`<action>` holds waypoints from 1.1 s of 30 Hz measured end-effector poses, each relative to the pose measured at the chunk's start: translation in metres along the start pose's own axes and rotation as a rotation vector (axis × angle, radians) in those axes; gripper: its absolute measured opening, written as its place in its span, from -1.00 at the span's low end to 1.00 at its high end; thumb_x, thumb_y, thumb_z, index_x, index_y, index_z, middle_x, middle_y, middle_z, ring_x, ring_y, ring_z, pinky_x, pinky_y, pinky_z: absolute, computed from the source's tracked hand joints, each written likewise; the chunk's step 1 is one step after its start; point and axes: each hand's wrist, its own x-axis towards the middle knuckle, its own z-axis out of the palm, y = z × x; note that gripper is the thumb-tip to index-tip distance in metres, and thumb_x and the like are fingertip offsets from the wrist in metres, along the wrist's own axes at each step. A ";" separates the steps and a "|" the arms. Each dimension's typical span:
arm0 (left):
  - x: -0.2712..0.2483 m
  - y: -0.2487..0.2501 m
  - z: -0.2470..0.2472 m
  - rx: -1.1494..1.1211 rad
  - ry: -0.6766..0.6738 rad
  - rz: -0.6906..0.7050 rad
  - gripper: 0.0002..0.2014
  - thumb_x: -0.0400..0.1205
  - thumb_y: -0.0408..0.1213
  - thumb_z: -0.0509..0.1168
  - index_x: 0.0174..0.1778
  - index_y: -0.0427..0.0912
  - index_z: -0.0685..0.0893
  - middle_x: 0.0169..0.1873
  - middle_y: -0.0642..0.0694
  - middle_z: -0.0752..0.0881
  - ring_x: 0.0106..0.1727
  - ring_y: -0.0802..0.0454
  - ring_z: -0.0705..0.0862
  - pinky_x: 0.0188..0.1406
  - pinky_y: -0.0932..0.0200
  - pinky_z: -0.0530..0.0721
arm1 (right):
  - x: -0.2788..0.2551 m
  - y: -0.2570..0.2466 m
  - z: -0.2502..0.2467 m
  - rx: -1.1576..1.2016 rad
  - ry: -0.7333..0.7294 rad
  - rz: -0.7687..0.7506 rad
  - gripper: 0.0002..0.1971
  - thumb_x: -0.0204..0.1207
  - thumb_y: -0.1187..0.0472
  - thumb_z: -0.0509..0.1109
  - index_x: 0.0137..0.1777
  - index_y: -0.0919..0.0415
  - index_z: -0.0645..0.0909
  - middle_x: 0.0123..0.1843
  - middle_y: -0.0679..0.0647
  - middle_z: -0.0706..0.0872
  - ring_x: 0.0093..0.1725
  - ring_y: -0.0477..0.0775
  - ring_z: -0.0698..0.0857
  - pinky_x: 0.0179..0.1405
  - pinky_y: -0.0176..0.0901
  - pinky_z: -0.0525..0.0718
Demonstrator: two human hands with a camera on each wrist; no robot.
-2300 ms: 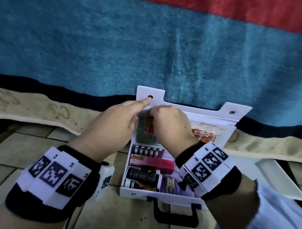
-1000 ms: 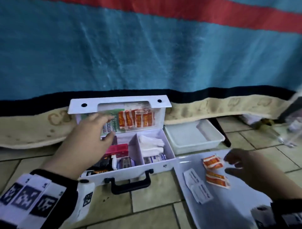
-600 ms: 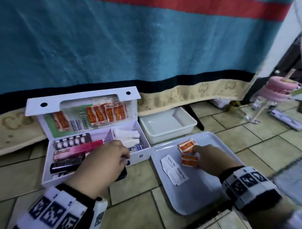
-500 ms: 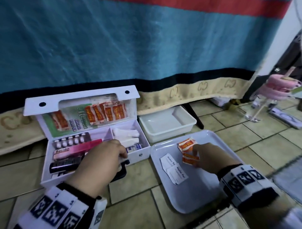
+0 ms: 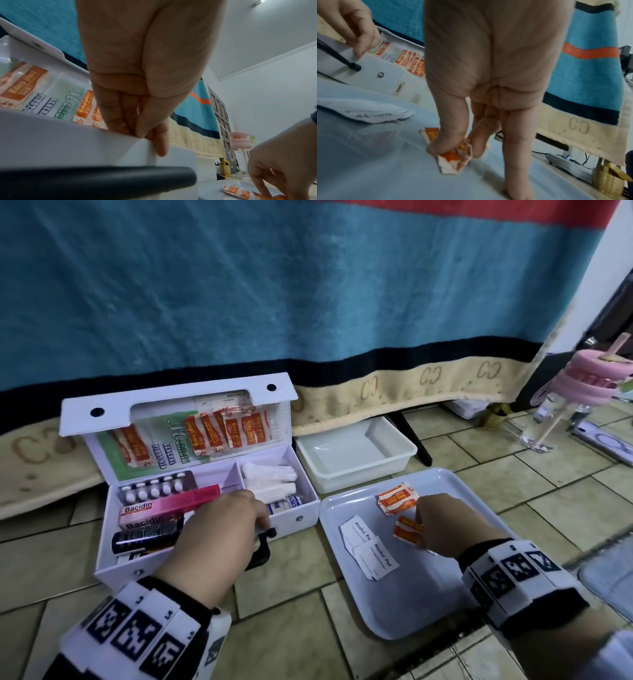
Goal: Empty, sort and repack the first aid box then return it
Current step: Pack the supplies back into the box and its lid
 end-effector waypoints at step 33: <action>-0.012 -0.101 -0.092 -0.193 0.419 -0.210 -0.33 0.67 -0.36 0.19 0.62 0.24 0.11 0.61 0.12 0.24 0.56 0.04 0.32 0.58 0.01 0.27 | 0.050 -0.219 -0.156 0.784 0.590 -0.702 -0.82 0.59 0.20 0.31 -0.01 0.18 0.76 -0.11 0.14 0.76 -0.09 0.10 0.71 -0.07 -0.15 0.59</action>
